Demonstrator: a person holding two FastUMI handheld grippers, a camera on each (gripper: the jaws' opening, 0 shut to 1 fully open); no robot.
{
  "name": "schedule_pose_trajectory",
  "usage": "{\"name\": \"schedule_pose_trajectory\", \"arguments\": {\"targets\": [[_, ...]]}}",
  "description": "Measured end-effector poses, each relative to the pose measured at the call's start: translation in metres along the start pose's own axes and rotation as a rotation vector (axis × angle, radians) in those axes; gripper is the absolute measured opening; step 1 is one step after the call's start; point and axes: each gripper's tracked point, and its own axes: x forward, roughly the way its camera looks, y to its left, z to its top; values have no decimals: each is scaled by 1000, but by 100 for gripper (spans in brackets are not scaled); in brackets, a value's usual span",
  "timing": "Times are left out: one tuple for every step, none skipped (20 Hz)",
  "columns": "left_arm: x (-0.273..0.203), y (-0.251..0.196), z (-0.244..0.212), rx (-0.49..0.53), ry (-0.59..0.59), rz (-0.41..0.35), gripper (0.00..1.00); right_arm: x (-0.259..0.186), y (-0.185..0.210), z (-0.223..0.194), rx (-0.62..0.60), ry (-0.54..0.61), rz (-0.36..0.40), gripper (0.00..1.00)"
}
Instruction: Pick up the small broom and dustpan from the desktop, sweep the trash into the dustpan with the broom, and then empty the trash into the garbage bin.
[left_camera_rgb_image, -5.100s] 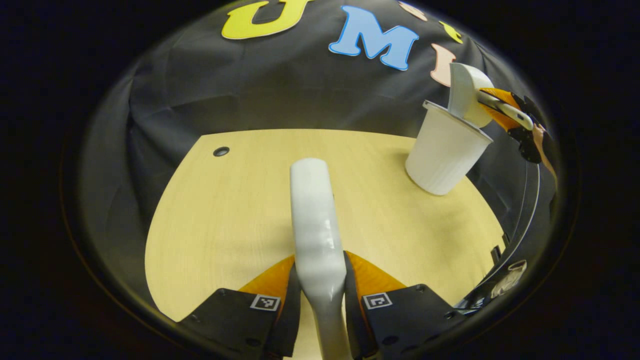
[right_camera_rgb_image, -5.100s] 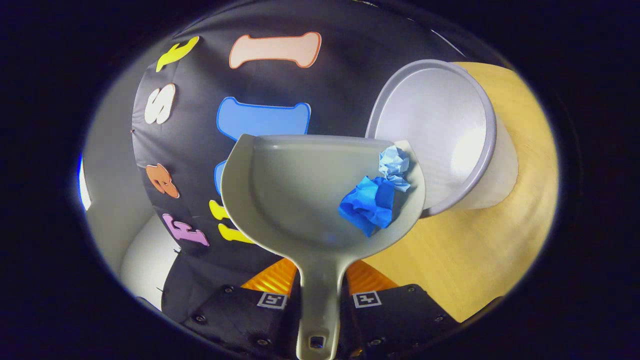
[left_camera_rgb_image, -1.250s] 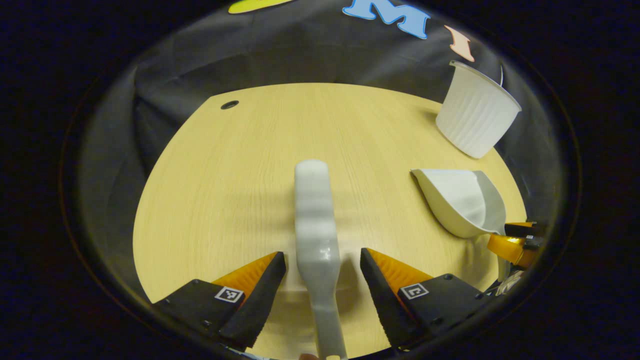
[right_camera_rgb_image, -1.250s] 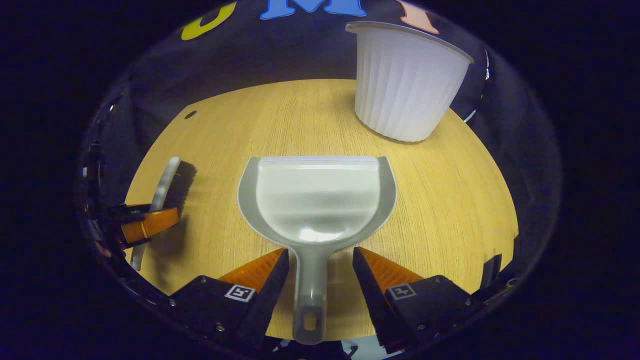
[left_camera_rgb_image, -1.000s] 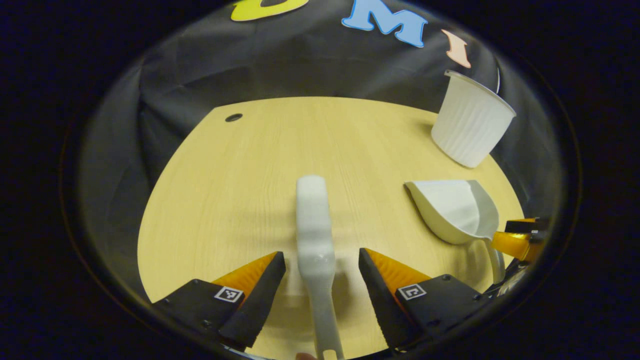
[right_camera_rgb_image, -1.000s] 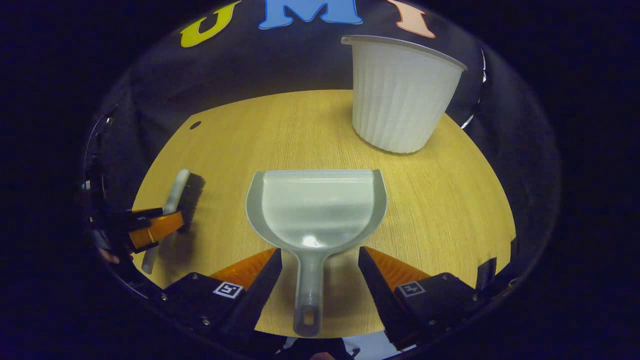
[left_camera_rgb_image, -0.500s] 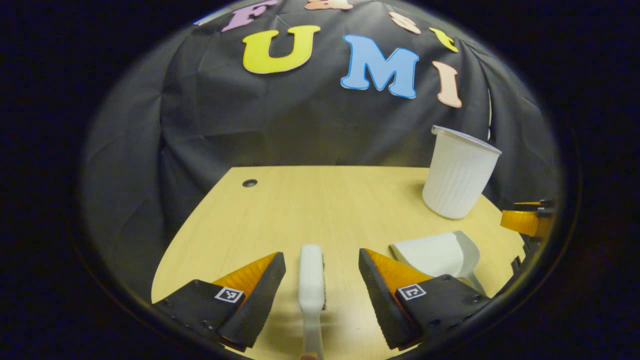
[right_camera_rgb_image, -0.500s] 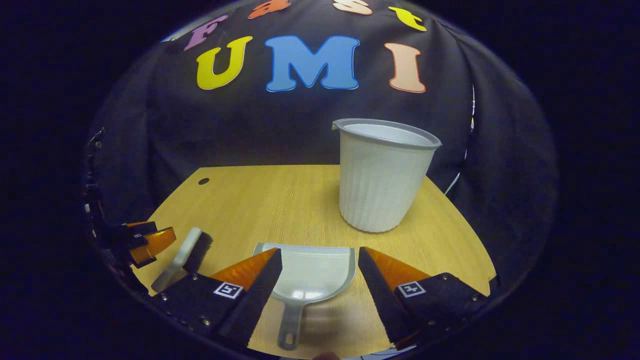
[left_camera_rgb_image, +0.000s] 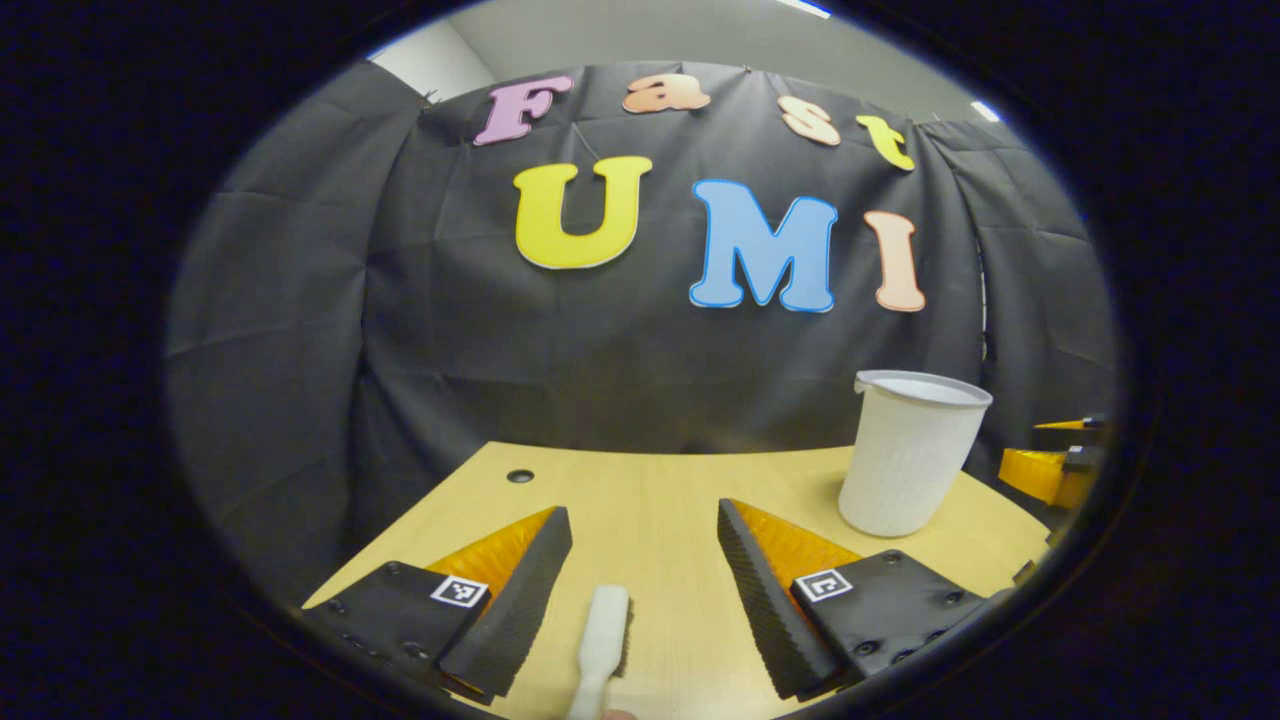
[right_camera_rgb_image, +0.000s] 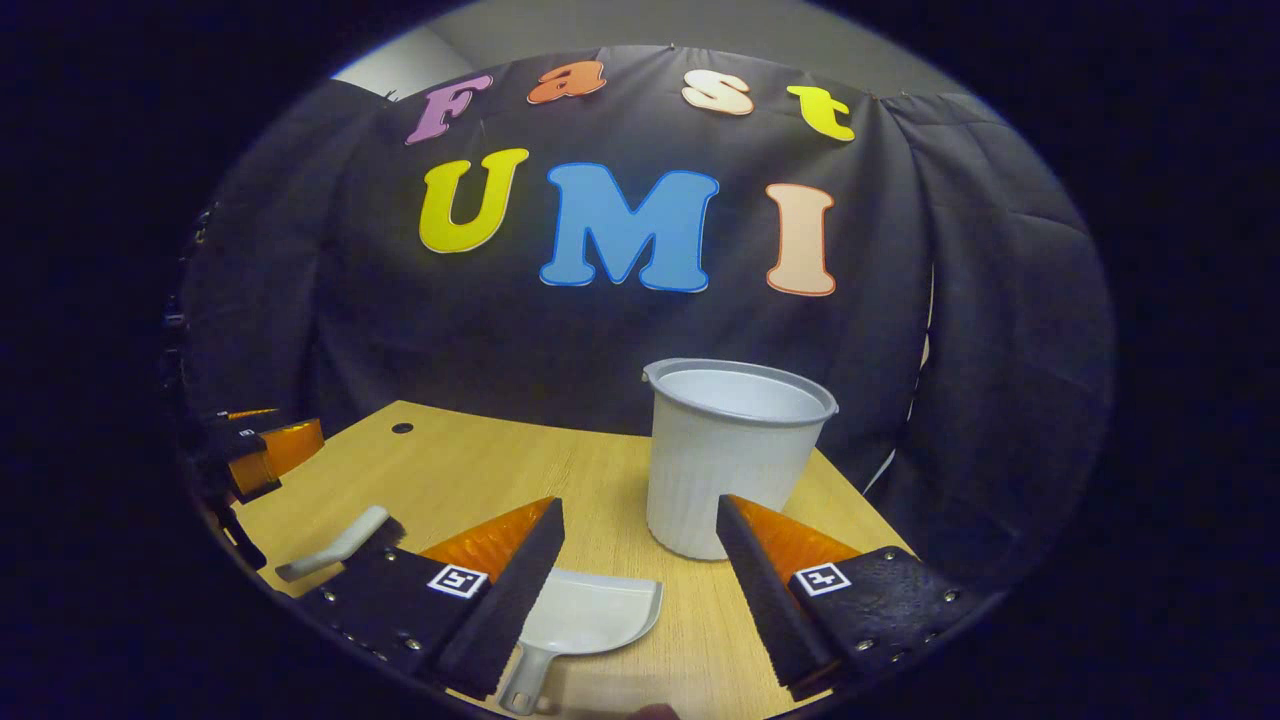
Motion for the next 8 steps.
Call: {"name": "schedule_pose_trajectory", "arguments": {"targets": [[-2,-3,6,-4,-20,-5,95,0,-1,5,0,-24,-10,95],[-5,-3,11,-8,-36,-4,95,-2,-4,11,3,-46,-20,95],[-7,-3,18,-9,-53,-5,95,-4,-7,15,8,-72,-31,96],[-8,-2,23,-6,-68,-4,95,-5,-9,18,9,-85,-47,95],[-8,-2,30,-5,-78,-8,96,-6,-10,19,14,-90,-56,95],[-9,-3,36,-12,-89,-15,96,-6,-9,19,17,-88,-57,95],[-9,1,43,-22,-103,-17,96,-7,-8,21,17,-94,-58,96],[-9,3,48,-26,-111,-19,96,-6,-8,21,14,-97,-63,96]]}}
